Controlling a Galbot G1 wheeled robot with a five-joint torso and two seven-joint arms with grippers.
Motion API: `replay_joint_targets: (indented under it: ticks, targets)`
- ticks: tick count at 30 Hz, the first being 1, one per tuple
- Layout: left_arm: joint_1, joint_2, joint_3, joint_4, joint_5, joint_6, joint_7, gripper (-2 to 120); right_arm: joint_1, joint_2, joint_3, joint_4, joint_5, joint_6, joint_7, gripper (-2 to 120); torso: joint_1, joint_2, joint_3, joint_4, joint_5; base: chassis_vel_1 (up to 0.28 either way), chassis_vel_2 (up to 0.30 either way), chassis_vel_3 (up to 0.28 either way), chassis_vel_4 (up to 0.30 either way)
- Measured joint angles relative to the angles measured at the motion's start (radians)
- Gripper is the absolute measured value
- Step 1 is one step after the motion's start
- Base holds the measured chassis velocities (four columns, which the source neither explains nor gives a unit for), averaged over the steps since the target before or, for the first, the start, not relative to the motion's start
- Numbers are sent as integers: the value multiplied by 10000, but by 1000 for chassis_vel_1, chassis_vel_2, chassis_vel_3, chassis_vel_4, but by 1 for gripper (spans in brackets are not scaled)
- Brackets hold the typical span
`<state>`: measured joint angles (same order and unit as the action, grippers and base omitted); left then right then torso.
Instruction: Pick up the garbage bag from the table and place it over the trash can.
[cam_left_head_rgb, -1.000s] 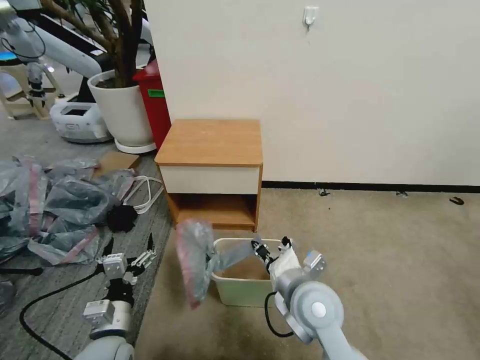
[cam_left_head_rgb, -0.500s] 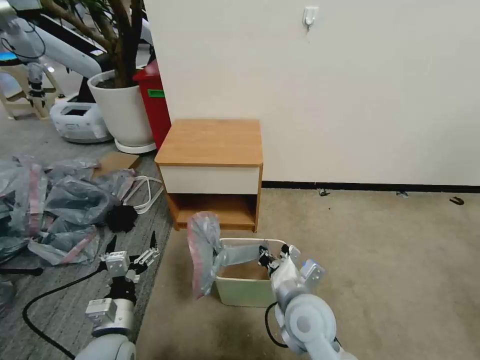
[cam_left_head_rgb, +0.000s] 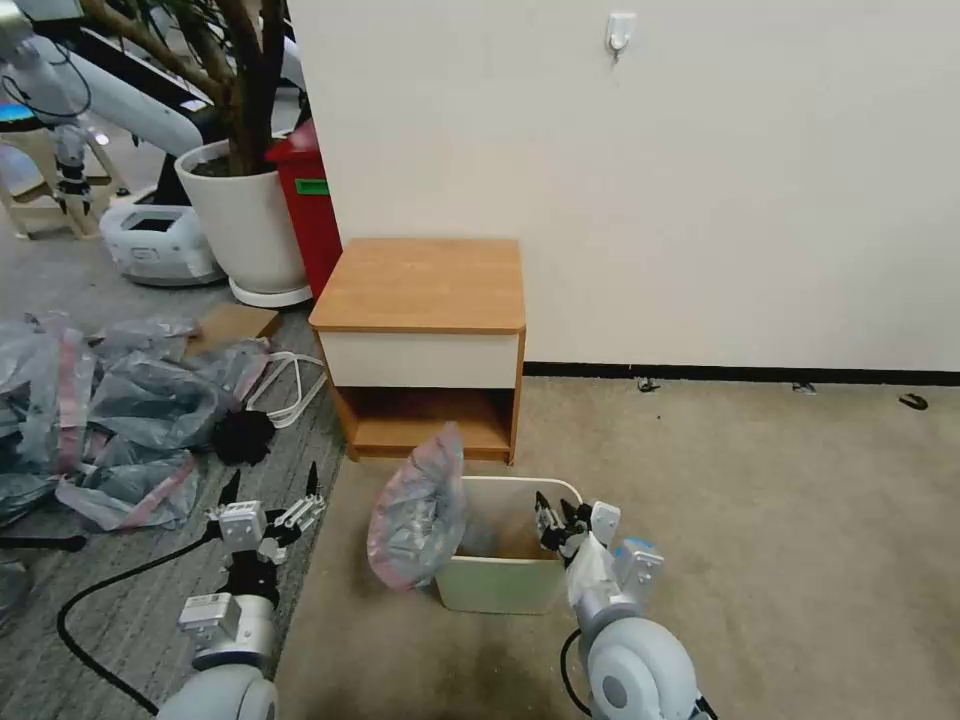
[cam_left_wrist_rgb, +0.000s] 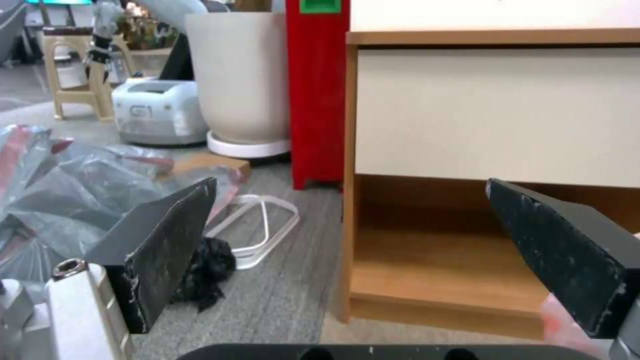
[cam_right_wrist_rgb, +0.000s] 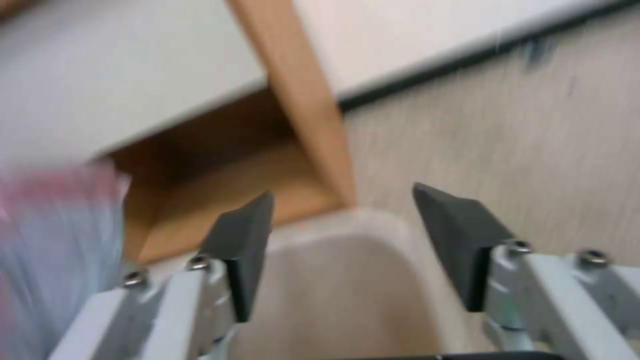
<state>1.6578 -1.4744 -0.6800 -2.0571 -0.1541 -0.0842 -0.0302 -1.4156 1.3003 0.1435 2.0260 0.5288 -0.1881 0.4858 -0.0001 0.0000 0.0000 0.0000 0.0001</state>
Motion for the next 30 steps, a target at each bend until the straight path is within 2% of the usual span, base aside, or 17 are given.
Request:
replay_joint_targets:
  ticks: [2, 5, 9, 12, 13, 14, 15, 17, 18, 19, 21, 24, 26, 27, 29, 30]
  targets:
    - [24, 43, 35, -51, -13, 6, 14, 100, 29, -121, 113, -1, -366, 210, -167, 65, 0, 0, 0, 0, 0, 0, 0, 0, 0]
    - [184, 249, 209, -523, -526, 418, 433, 100, 11, -516, 484, 38, -1210, 801, -537, 82, 0, 0, 0, -1, -1, 0, 0, 0, 0]
    - [319, 428, 368, -924, -902, 886, 704, 100, -31, -622, 665, 169, -1303, 947, -579, 90, 0, 0, 0, -1, -1, 0, 0, 0, 0]
    - [436, 746, 537, -1564, -1179, 2167, 1338, 100, -97, -632, 805, 278, -1352, 1092, -582, 103, 0, 0, 0, -1, 0, 0, 0, 0, 0]
    - [429, 809, 607, -1738, -1198, 2727, 1393, 100, -113, -605, 814, 290, -1359, 1116, -583, 106, 0, 0, 0, -1, 0, 0, 0, 0, 0]
    - [429, 809, 607, -1738, -1198, 2727, 1393, 100, -113, -605, 814, 290, -1359, 1116, -583, 106, 0, 0, 0, -1, 0, 0, 0, 0, 0]
    - [405, 860, 686, -1907, -1222, 3326, 1405, 100, -125, -580, 821, 303, -1363, 1130, -583, 107, 0, 0, 0, -1, 0, 0, 0, 0, 0]
    - [287, 954, 959, -2236, -1254, 4711, 1299, 100, -138, -523, 822, 322, -1363, 1152, -581, 111, 0, 0, 0, -1, 0, 0, 0, 0, 0]
    - [287, 954, 959, -2236, -1254, 4711, 1299, 100, -138, -523, 822, 322, -1363, 1152, -581, 111, 0, 0, 0, -1, 0, 0, 0, 0, 0]
    - [214, 986, 1086, -2294, -1228, 5290, 1189, 99, -144, -503, 824, 323, -1364, 1157, -579, 112, 0, 0, 0, -1, 0, 0, 0, 0, 0]
    - [40, 1036, 1356, -2298, -1172, 5875, 894, 92, -145, -470, 824, 329, -1365, 1165, -577, 114, 0, 0, 1, -1, -2, 0, 0, 0, 0]
    - [-135, 1053, 1597, -2231, -1153, 6311, 587, 86, -147, -441, 831, 329, -1365, 1169, -573, 114, 0, 0, 0, -1, -1, 0, 0, 0, 0]
    - [-374, 1055, 1821, -2115, -1168, 6769, 244, 74, -148, -407, 847, 285, -1370, 1187, -569, 114, 0, 0, 0, 0, -1, 0, 0, 0, 0]
    - [-374, 1055, 1821, -2115, -1168, 6769, 244, 74, -148, -407, 847, 285, -1370, 1187, -569, 114, 0, 0, 0, 0, -1, 0, 0, 0, 0]
    - [-648, 1058, 1988, -1906, -1159, 7183, 50, 65, -164, -359, 857, 192, -1395, 1219, -563, 112, 0, 0, 1, -1, -2, 0, 0, 0, 0]
    - [-648, 1058, 1988, -1906, -1159, 7183, 50, 65, -164, -359, 857, 192, -1395, 1219, -563, 112, 0, 0, 1, -1, -2, 0, 0, 0, 0]
